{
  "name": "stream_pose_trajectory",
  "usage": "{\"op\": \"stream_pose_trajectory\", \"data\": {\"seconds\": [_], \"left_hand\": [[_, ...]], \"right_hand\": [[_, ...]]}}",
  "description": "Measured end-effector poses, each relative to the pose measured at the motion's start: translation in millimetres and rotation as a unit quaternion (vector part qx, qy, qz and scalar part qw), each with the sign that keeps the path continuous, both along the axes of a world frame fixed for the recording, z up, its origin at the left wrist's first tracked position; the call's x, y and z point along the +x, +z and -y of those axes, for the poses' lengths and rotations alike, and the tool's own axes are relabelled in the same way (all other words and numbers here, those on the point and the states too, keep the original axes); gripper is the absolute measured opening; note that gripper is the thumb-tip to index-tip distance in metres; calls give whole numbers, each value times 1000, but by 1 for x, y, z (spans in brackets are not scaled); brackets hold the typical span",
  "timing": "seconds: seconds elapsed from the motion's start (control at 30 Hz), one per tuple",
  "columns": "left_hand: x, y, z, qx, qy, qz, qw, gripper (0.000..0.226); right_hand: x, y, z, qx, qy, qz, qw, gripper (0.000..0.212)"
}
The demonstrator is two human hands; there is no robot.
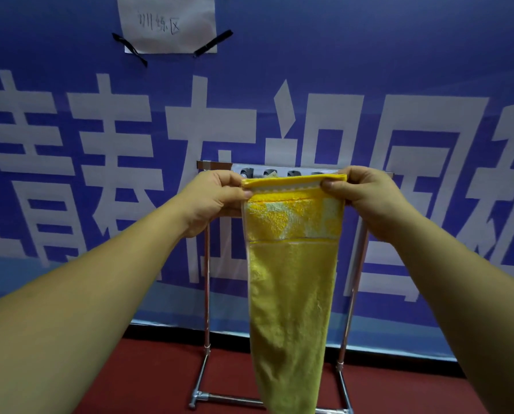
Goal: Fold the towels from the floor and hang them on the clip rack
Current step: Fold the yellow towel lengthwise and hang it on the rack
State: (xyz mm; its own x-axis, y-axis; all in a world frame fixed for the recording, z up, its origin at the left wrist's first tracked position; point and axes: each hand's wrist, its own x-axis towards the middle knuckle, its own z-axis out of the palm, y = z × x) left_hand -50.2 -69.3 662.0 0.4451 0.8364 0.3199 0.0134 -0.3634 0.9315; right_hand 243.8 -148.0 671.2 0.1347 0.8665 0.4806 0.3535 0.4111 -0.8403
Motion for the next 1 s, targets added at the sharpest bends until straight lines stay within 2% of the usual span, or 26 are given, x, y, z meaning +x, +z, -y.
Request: {"op": "stream_pose_trajectory", "data": {"seconds": [0.13,0.23,0.47,0.57,0.7,0.83,0.9,1.0], "left_hand": [[1,7,1,-1,9,32,999,11],[4,5,2,5,24,0,1000,8],[3,-1,2,17,46,-45,998,13],[2,1,0,21,51,-36,998,12],[2,-1,-1,17,65,-39,997,13],[4,-5,-1,17,65,-21,998,25],[6,-6,2,44,60,-31,997,30],[8,-5,4,138,80,-99,982,28]], "right_hand": [[-3,6,1,7,8,-33,999,12],[-6,-3,-3,-30,-32,21,999,9],[-8,-10,-4,-42,-53,22,997,20],[-9,-9,-6,-41,-50,11,998,26],[-13,-8,-10,-65,-44,9,997,24],[-18,-11,-14,-74,-50,3,996,24],[-19,-14,-15,-73,-68,3,995,21],[-18,-17,-17,-75,-96,-4,993,15]]}}
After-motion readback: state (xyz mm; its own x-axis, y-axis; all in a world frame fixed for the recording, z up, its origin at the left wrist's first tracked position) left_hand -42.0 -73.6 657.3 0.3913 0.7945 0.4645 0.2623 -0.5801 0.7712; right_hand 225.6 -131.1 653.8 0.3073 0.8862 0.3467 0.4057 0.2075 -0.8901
